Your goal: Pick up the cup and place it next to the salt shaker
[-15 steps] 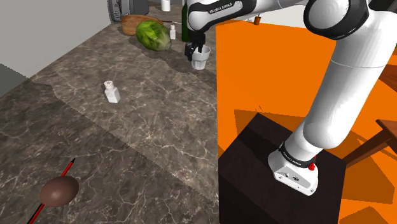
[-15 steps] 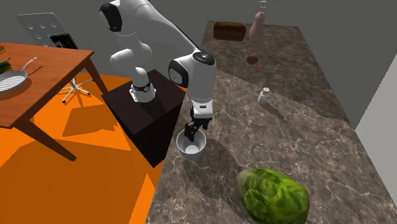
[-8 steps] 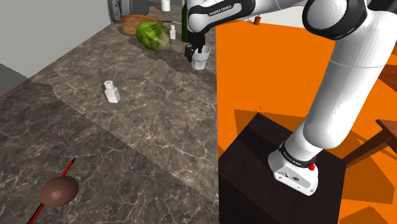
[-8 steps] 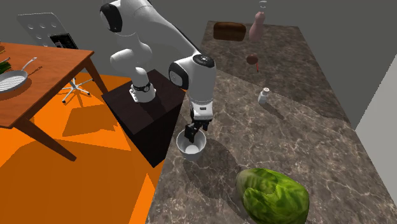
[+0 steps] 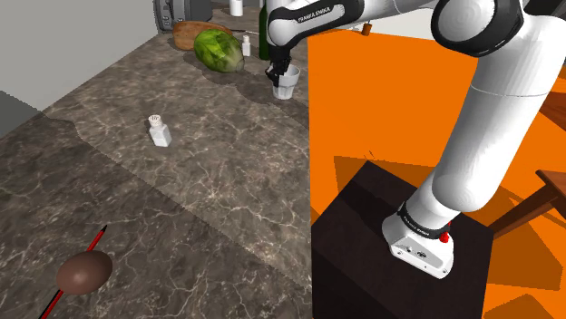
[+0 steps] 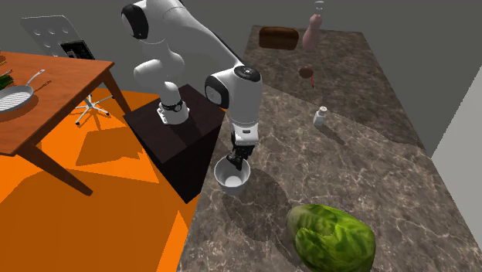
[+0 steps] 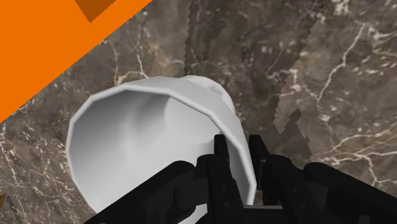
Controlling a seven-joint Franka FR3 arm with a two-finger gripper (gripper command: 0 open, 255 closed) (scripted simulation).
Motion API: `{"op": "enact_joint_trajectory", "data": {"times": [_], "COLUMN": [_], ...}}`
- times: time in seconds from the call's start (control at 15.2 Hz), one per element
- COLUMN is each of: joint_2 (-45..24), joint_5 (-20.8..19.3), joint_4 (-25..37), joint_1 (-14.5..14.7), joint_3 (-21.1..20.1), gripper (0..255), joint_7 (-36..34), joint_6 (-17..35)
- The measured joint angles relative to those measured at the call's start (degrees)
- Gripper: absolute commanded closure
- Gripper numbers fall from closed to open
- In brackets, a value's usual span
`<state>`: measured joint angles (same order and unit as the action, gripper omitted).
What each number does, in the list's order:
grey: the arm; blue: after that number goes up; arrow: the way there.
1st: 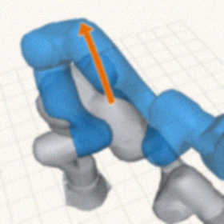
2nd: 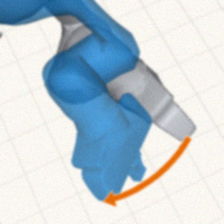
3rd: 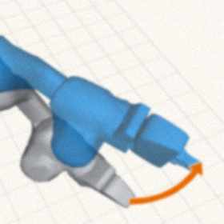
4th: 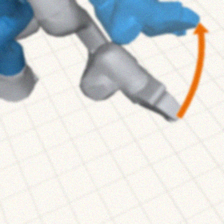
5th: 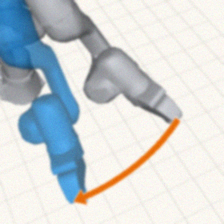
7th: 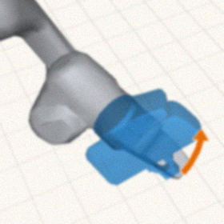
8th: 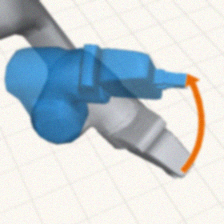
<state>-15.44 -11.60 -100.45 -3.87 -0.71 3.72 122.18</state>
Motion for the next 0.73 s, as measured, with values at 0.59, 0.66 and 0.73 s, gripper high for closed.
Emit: {"op": "enact_joint_trajectory", "data": {"times": [0.59, 0.66, 0.73], "joint_2": [1.0, 1.2, 1.2], "joint_5": [0.4, 0.4, 0.5], "joint_4": [2.3, 2.8, 3.4], "joint_1": [0.0, 0.0, 0.0], "joint_3": [-0.1, -0.1, -0.1], "gripper": [255, 255, 255], "joint_7": [0.7, 0.8, 1.0], "joint_6": [-3.3, -4.0, -4.7]}}
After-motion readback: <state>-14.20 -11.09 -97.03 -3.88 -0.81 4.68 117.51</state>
